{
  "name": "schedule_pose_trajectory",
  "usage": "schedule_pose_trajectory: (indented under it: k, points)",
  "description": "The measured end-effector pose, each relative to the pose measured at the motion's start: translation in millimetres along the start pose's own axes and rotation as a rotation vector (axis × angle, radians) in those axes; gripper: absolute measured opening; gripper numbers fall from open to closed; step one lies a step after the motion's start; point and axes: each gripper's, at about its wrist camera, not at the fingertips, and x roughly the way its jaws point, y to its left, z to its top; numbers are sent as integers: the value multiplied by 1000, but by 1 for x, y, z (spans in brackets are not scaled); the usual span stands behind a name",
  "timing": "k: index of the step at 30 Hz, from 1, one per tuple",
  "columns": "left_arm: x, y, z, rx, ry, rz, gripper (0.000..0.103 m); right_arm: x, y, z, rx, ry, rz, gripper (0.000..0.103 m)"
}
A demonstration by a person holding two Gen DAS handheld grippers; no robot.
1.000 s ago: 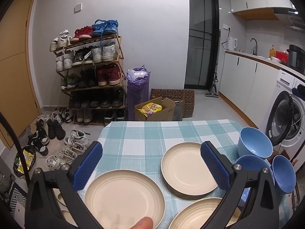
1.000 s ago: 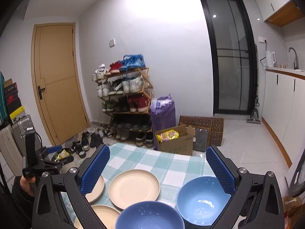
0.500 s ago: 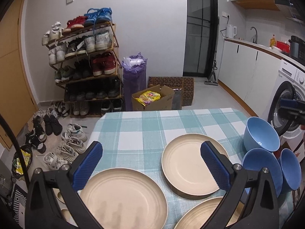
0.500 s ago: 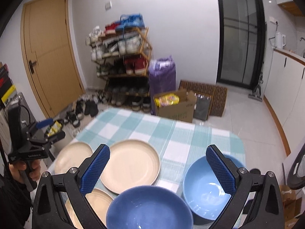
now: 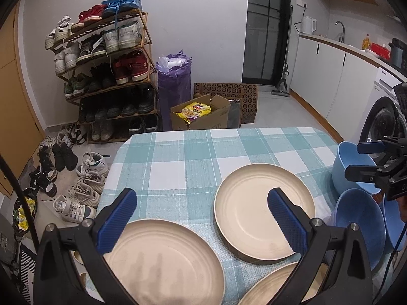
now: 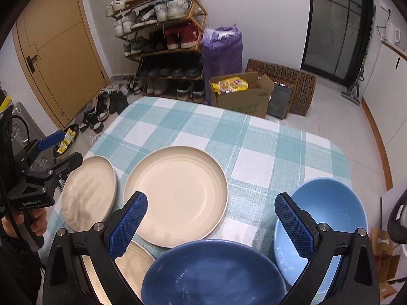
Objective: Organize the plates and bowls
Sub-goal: 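Lower both tools and close them on opposite rims of the cream plate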
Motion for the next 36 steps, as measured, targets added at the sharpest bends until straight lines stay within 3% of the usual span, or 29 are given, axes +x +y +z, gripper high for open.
schedule_pose_trajectory:
  k: [12,15,20,23,26,35,36]
  points:
    - [36,-7,-1,31,73,4,103,37,-3,4,-2,95,4,100]
    - [44,-8,-2,37,91,-3,102,47,-2,5,-4,126,10,88]
    - [54,-6,-5,39,109,-10,101,64,0,6,-5,177,15,86]
    - [61,-5,-7,36,130,-19,93,75,-1,7,5,211,23,85]
    - [68,-4,-10,36,153,-25,91,87,-2,8,18,244,26,80]
    - [84,-8,-18,62,208,-37,83,111,-2,6,17,300,17,79]
    - [85,-8,-19,63,214,-40,78,113,-2,6,16,307,18,79]
